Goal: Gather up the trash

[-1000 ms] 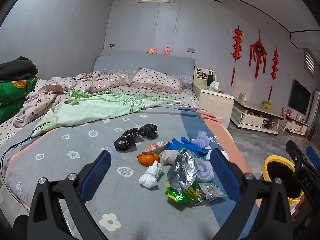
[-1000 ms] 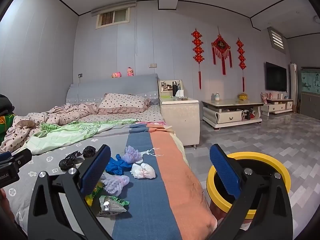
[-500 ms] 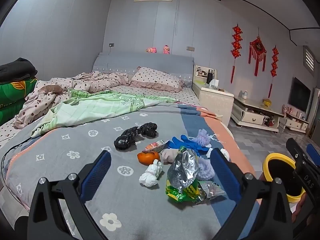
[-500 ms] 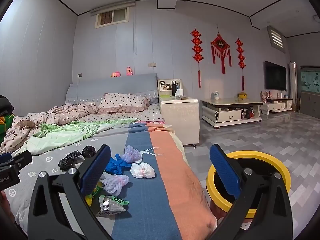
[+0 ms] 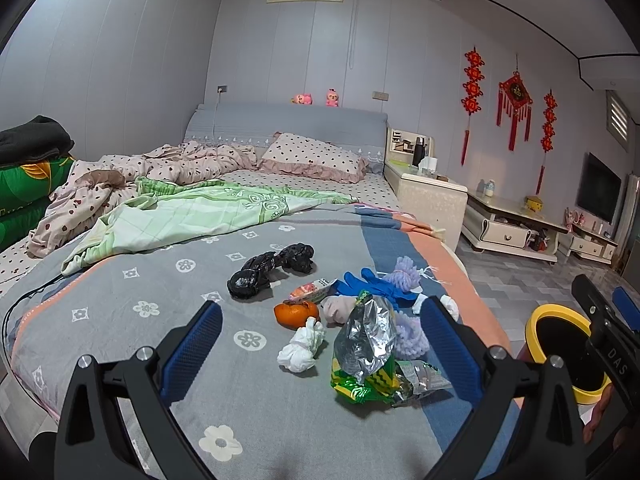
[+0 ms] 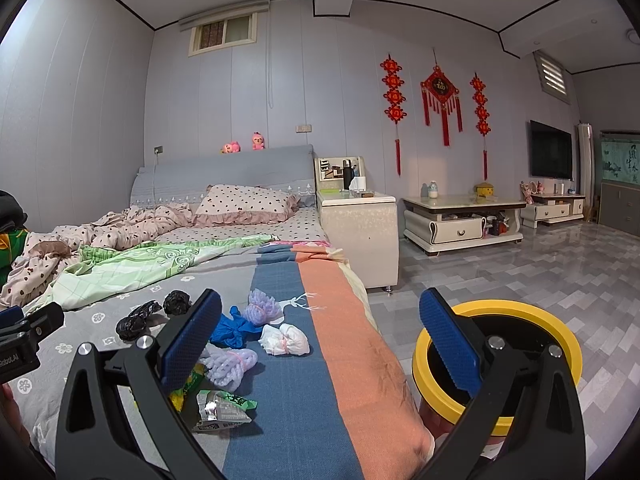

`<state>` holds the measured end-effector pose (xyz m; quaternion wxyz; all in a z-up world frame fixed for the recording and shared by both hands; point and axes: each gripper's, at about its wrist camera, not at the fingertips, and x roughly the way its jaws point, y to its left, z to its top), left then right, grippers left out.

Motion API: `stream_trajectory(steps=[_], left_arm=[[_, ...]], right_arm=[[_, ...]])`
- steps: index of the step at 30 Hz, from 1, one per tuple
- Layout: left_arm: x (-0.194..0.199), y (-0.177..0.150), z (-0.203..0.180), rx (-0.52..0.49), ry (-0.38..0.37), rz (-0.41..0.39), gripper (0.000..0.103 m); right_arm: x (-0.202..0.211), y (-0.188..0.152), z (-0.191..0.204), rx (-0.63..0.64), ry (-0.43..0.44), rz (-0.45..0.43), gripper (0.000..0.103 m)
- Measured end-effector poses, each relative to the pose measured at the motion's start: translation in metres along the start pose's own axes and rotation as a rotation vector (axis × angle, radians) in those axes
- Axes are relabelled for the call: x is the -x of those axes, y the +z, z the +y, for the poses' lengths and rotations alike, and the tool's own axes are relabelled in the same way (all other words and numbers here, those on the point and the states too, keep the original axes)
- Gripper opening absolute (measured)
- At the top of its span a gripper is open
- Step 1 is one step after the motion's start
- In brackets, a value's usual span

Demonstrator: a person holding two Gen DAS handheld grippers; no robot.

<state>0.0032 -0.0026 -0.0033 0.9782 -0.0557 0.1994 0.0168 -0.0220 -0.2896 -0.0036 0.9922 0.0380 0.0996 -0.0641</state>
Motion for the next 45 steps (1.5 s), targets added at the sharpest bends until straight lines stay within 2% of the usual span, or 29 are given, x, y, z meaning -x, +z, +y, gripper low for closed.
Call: stream_trajectory(steps=[45], left_arm=[[-0.0004, -0.0009, -0.0002, -0.002, -0.001, 0.005, 0.096]], right_arm=[[-0.0056, -0.0028, 0.0005, -0.003, -0.002, 0.009, 0.095]])
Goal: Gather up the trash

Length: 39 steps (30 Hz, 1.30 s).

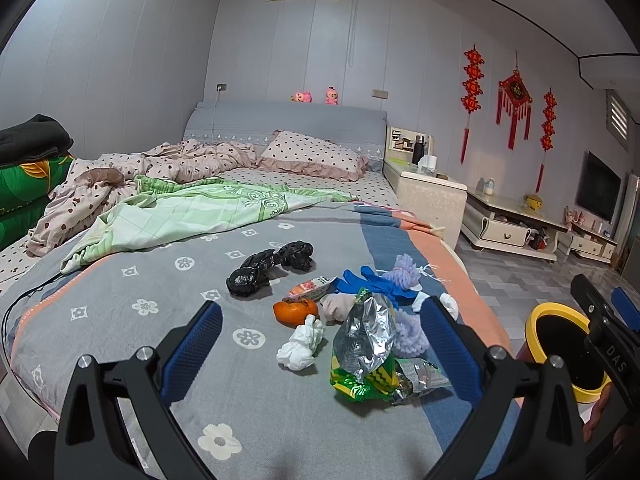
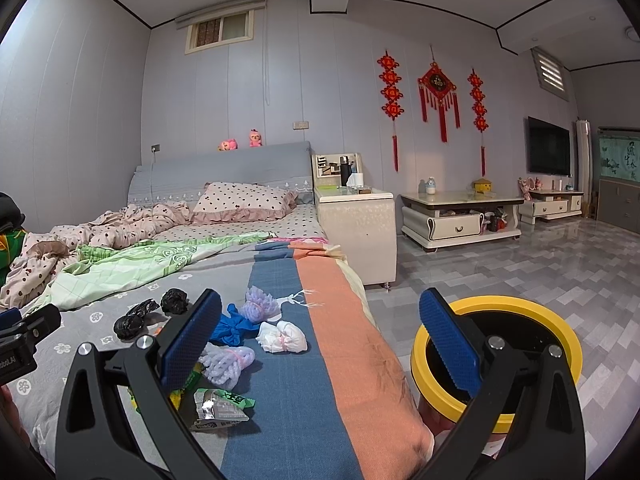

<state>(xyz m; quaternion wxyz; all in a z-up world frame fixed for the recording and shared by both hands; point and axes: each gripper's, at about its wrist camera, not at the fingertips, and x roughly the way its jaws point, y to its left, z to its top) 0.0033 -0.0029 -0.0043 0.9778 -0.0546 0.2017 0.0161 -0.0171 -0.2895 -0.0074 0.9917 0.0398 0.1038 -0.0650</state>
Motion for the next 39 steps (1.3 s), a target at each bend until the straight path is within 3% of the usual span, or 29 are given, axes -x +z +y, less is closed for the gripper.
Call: stream_trajectory(steps=[24, 34, 39], left_arm=[[-0.005, -0.01, -0.003, -0.005, 0.001, 0.008, 0.096], [-0.009, -0.01, -0.004, -0.024, 0.0, 0.004, 0.096], [-0.024, -0.006, -0.003, -0.059, 0.022, 0.038, 0.096]], right_arm=[[-0.002, -0.001, -0.001, -0.003, 0.001, 0.006, 0.095], [-0.008, -0.011, -0.01, -0.01, 0.017, 0.04, 0.095], [-0.017, -0.009, -0.01, -0.013, 0.046, 0.081, 0.095]])
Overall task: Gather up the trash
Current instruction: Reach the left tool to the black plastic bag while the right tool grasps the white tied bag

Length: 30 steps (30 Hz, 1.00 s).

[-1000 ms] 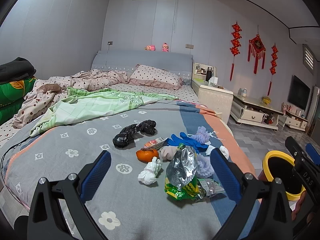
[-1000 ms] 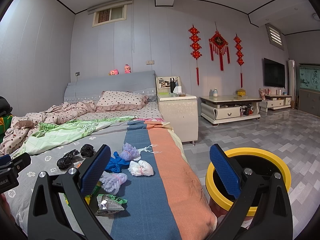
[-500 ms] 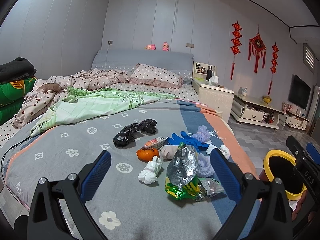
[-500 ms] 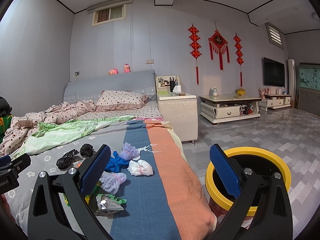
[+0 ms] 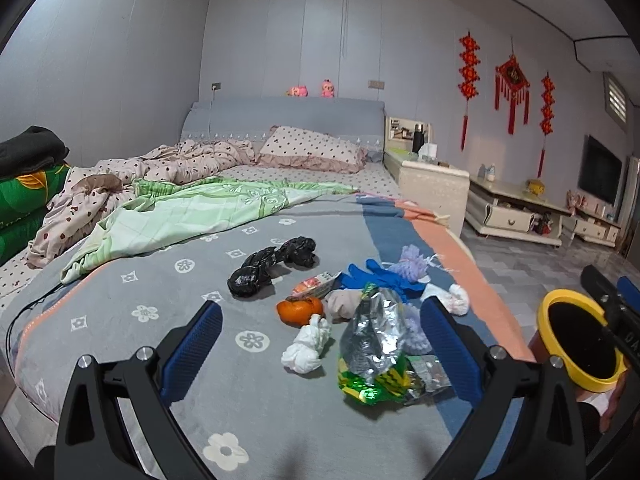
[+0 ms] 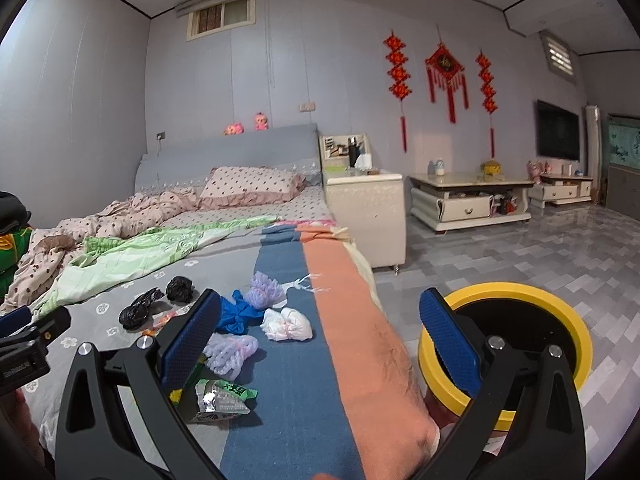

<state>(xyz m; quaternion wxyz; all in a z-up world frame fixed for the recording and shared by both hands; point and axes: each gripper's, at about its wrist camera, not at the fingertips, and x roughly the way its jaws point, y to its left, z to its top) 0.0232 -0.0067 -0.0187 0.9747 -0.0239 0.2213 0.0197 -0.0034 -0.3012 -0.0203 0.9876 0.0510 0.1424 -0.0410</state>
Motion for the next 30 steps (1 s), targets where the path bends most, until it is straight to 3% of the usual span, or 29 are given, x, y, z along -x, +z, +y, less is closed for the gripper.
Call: stream_trajectory(steps=[7, 12, 18, 23, 30], left_arm=[[-0.047, 0.02, 0.017, -0.038, 0.044, 0.1, 0.096], [-0.083, 0.034, 0.037, -0.03, 0.023, 0.193, 0.096], [-0.12, 0.046, 0.055, -0.026, -0.038, 0.279, 0.096], [-0.157, 0.054, 0.066, -0.056, -0.019, 0.311, 0.096], [-0.221, 0.069, 0.087, -0.008, 0.003, 0.397, 0.096]], right_arm=[[-0.034, 0.014, -0.005, -0.01, 0.088, 0.121, 0.095], [-0.072, 0.02, -0.002, 0.021, 0.172, 0.23, 0.095], [-0.118, 0.028, -0.002, 0.045, 0.205, 0.332, 0.095], [-0.159, 0.029, 0.006, 0.086, 0.234, 0.425, 0.095], [-0.213, 0.03, 0.018, 0.106, 0.267, 0.506, 0.095]])
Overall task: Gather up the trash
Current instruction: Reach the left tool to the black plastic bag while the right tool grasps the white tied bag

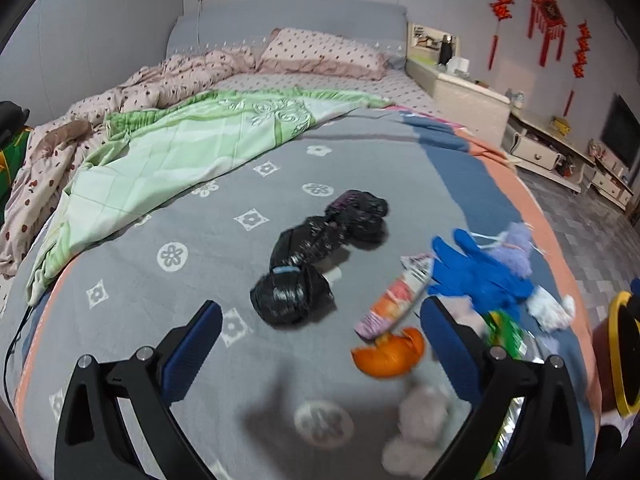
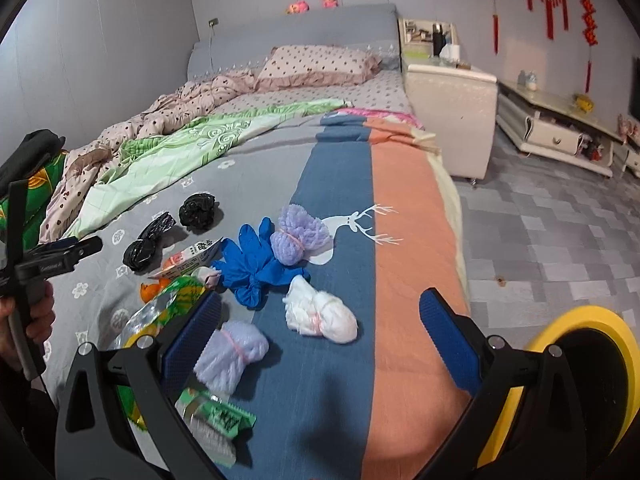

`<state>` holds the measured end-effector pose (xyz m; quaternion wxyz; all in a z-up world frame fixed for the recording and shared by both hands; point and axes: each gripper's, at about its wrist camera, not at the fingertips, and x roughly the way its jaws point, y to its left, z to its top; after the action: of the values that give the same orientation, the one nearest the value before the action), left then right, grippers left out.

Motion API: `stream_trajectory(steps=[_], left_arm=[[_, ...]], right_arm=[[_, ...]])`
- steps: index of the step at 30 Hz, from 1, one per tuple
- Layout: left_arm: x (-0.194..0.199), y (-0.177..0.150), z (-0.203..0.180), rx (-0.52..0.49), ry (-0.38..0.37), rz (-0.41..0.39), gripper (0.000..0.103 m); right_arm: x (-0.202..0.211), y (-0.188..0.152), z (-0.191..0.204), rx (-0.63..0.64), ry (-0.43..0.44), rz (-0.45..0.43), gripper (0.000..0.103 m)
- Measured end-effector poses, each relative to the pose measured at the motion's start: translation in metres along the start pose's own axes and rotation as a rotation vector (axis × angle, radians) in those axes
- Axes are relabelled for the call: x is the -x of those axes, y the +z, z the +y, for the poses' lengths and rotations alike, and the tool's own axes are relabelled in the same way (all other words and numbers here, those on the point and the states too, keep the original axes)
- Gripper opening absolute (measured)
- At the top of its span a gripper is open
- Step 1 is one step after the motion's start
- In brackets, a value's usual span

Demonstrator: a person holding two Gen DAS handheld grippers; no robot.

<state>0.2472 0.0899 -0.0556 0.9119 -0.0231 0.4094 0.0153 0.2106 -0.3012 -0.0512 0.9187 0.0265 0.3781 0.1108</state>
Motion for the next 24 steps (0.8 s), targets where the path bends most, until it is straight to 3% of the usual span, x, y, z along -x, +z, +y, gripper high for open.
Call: stream_trajectory(steps=[8, 13, 24], left_arm=[[-0.06, 0.033, 0.014, 0.02, 0.054, 0.061, 0.096], [-0.09, 0.026, 0.022, 0.043, 0.031, 0.094, 0.096], [-0.122, 0.008, 0.031, 0.039, 0.025, 0.088, 0.093]], right_arm=[[-0.059, 0.012, -0.009, -0.022, 0.0, 0.11, 0.095], [-0.085, 0.005, -0.007, -0.023, 0.017, 0.135, 0.095], [-0.117, -0.016, -0.003, -0.022, 0.018, 0.131, 0.094]])
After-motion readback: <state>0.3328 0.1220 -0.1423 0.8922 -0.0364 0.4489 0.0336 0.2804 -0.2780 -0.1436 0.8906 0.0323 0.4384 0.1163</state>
